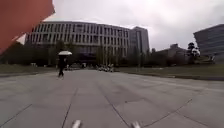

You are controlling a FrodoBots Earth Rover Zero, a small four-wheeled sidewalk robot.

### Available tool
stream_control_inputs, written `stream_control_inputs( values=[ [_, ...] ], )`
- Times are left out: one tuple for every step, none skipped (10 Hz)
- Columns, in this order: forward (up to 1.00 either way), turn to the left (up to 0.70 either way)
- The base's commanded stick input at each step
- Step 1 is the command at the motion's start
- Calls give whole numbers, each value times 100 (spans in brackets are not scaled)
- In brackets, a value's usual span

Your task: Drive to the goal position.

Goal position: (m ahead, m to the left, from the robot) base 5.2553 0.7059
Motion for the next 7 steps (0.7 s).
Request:
stream_control_inputs(
  values=[
    [85,0],
    [85,0],
    [85,0],
    [85,0],
    [85,0],
    [85,0],
    [85,0]
  ],
)
